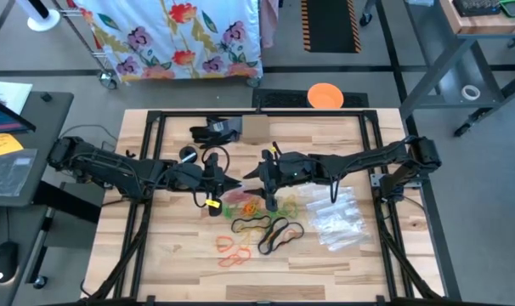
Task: Sort rubber bands
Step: Close the transparent zip bag
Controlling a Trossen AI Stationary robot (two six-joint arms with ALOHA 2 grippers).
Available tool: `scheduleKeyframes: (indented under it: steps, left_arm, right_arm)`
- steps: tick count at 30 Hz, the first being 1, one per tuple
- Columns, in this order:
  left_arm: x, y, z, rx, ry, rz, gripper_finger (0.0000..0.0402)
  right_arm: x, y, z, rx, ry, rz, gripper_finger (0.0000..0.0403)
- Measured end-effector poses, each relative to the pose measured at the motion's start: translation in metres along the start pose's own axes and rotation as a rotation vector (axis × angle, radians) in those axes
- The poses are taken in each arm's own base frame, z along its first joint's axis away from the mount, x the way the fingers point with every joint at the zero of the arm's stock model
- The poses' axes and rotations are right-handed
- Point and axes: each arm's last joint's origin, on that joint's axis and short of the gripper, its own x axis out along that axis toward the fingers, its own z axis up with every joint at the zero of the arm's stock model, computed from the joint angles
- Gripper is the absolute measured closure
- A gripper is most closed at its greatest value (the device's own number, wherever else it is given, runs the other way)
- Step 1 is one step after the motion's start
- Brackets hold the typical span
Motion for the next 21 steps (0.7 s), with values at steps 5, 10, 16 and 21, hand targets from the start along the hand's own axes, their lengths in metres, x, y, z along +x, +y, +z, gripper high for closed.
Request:
scheduleKeyframes:
  steps: [5, 10, 16, 21]
  left_arm:
    - [0.0000, -0.0003, 0.0019, 0.002, -0.019, -0.004, 0.0393]
    - [0.0000, -0.0003, 0.0018, 0.004, -0.018, -0.004, 0.0393]
    - [0.0000, -0.0002, 0.0017, 0.004, -0.017, -0.004, 0.0393]
    - [0.0000, -0.0002, 0.0016, 0.005, -0.016, -0.003, 0.0393]
  right_arm:
    - [0.0000, 0.0000, 0.0007, 0.003, -0.006, -0.001, 0.0218]
    - [0.0000, -0.0001, 0.0007, 0.002, -0.006, -0.002, 0.0248]
    - [0.0000, -0.0001, 0.0007, -0.006, -0.006, -0.004, 0.0298]
    - [0.0001, -0.0001, 0.0023, -0.009, -0.023, -0.004, 0.0342]
